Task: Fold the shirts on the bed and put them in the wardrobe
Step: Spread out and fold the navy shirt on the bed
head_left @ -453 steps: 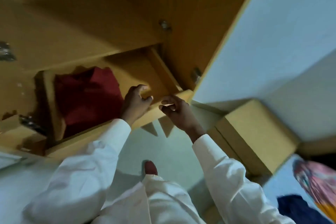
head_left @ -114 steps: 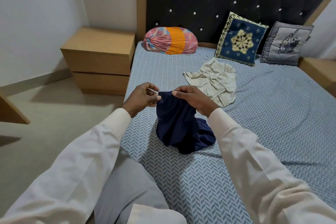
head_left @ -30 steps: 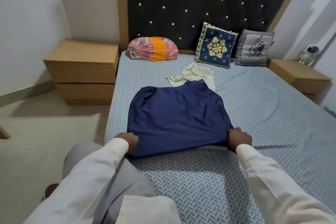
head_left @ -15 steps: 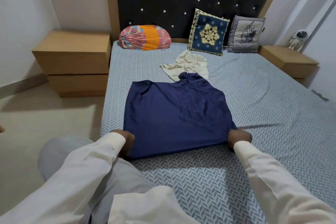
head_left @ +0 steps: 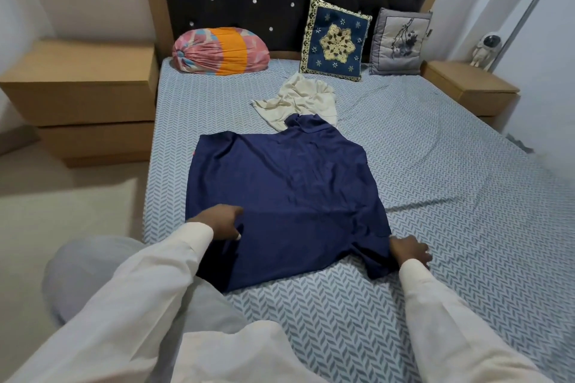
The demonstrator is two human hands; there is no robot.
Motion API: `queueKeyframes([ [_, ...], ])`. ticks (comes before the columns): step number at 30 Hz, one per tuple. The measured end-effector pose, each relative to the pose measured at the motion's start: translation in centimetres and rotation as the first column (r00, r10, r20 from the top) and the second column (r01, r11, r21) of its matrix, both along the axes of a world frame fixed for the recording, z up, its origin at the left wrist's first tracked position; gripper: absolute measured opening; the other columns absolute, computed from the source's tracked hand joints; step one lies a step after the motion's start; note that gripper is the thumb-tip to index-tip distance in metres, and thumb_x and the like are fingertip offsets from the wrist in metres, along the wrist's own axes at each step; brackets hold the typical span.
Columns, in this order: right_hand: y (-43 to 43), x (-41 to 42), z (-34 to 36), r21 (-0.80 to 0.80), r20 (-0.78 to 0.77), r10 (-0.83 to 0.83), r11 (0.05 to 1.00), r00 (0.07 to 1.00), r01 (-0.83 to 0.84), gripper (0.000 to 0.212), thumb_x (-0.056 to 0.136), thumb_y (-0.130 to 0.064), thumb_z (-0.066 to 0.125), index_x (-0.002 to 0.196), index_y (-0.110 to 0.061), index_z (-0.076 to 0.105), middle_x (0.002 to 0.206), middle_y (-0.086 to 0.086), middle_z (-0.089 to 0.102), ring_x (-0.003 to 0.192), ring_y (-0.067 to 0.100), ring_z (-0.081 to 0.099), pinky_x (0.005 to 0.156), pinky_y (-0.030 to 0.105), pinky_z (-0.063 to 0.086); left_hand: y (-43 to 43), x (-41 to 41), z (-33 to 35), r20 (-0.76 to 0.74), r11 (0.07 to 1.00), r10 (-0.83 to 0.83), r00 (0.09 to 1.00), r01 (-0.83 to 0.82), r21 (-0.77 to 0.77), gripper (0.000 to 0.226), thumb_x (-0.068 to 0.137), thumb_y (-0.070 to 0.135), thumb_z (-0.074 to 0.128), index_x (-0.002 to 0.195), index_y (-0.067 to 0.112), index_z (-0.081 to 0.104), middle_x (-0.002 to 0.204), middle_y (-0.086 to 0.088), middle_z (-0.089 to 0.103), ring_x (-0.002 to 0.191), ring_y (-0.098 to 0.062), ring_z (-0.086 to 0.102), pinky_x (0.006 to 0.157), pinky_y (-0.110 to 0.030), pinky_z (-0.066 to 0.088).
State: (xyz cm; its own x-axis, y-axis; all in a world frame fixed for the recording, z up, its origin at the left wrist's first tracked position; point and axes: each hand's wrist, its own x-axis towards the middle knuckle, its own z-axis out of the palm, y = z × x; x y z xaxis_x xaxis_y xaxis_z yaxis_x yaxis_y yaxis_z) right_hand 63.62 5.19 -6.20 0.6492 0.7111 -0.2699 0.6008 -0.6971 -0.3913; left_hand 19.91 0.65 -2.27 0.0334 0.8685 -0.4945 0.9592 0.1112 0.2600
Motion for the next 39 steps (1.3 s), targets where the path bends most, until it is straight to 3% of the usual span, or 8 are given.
queueKeyframes([
  [4, -0.1, -3.6, -1.4, -0.038, 0.095, 0.128, 0.991, 0.987, -0.125, 0.071, 0.087, -0.068, 0.054, 0.129, -0.011, 0.056, 0.136, 0.02, 0.047, 0.127, 0.04, 0.041, 0.104, 0.054, 0.033, 0.3, 4.2, -1.6, -0.063, 0.991, -0.102, 0.993, 0.095, -0.096, 0.107, 0.072, 0.047, 0.08, 0.156, 0.039, 0.013, 0.162, -0.006, 0.011, 0.144, -0.035, 0.027, 0.114, -0.048, 0.034],
  [10, 1.2, -4.7, -0.6, 0.167, -0.193, 0.156, 0.978, 0.969, -0.125, 0.03, 0.07, -0.024, 0.068, 0.095, -0.009, 0.061, 0.096, 0.014, 0.063, 0.097, 0.036, 0.062, 0.081, 0.04, 0.049, -0.2, 5.0, -3.7, -0.256, 0.979, -0.199, 0.946, 0.18, -0.098, 0.111, 0.072, 0.057, 0.076, 0.155, 0.041, 0.004, 0.162, -0.002, 0.007, 0.143, -0.035, 0.017, 0.105, -0.053, 0.041],
  [13, 2.1, -2.8, 1.3, 0.166, -0.766, 0.042, 0.977, 0.641, 0.135, 0.036, 0.062, -0.016, 0.074, 0.095, -0.001, 0.07, 0.08, 0.015, 0.068, 0.076, 0.028, 0.064, 0.07, 0.036, 0.052, -0.1, 4.8, -3.5, -0.267, 0.975, -0.217, 0.939, 0.197, -0.099, 0.112, 0.071, 0.058, 0.076, 0.155, 0.04, 0.004, 0.161, -0.002, 0.009, 0.143, -0.035, 0.017, 0.104, -0.053, 0.042],
  [18, 1.2, 0.6, 2.8, 0.034, -0.953, -0.021, 0.984, 0.303, 0.177, 0.024, 0.078, -0.008, 0.058, 0.095, -0.002, 0.073, 0.095, 0.015, 0.073, 0.086, 0.031, 0.069, 0.089, 0.037, 0.056, -0.1, 5.1, -3.6, -0.271, 0.974, -0.223, 0.936, 0.202, -0.103, 0.111, 0.075, 0.057, 0.074, 0.156, 0.039, 0.001, 0.162, -0.004, 0.006, 0.143, -0.035, 0.015, 0.105, -0.053, 0.041],
  [23, 1.6, 4.7, 3.3, 0.051, -0.884, -0.036, 0.984, 0.467, 0.172, 0.021, 0.07, -0.001, 0.071, 0.091, -0.008, 0.068, 0.083, 0.012, 0.069, 0.068, 0.023, 0.068, 0.06, 0.028, 0.059, -0.4, 4.8, -3.6, -0.263, 0.975, -0.219, 0.94, 0.204, -0.086, 0.112, 0.071, 0.057, 0.075, 0.155, 0.04, 0.003, 0.16, -0.002, 0.01, 0.141, -0.033, 0.019, 0.102, -0.055, 0.044],
  [27, 2.7, 7.9, 4.0, -0.018, -0.745, -0.087, 0.994, 0.661, 0.111, 0.029, 0.084, 0.003, 0.064, 0.068, -0.017, 0.05, 0.057, -0.002, 0.051, 0.038, 0.006, 0.043, 0.032, 0.014, 0.03, -0.3, 4.8, -3.5, -0.255, 0.975, -0.219, 0.942, 0.203, -0.087, 0.112, 0.07, 0.057, 0.075, 0.155, 0.04, 0.004, 0.159, -0.002, 0.011, 0.141, -0.033, 0.019, 0.101, -0.055, 0.044],
  [33, 2.5, 8.5, 2.1, -0.322, -0.574, -0.117, 0.942, 0.81, -0.092, 0.027, 0.084, -0.01, 0.076, 0.075, -0.016, 0.052, 0.053, -0.003, 0.045, 0.042, 0.006, 0.036, 0.037, 0.015, 0.025, -0.3, 4.7, -3.6, -0.252, 0.976, -0.217, 0.943, 0.202, -0.085, 0.113, 0.069, 0.058, 0.075, 0.155, 0.041, 0.005, 0.159, -0.001, 0.012, 0.141, -0.033, 0.019, 0.101, -0.056, 0.044],
  [39, 1.9, 4.4, 1.3, -0.121, -0.45, 0.128, 0.972, 0.884, -0.202, 0.01, 0.083, -0.013, 0.072, 0.079, -0.01, 0.063, 0.075, 0.012, 0.063, 0.056, 0.018, 0.053, 0.049, 0.023, 0.041, -0.4, 4.6, -3.5, -0.254, 0.976, -0.215, 0.943, 0.199, -0.086, 0.112, 0.068, 0.06, 0.075, 0.155, 0.041, 0.005, 0.159, -0.001, 0.012, 0.141, -0.033, 0.019, 0.101, -0.057, 0.044],
])
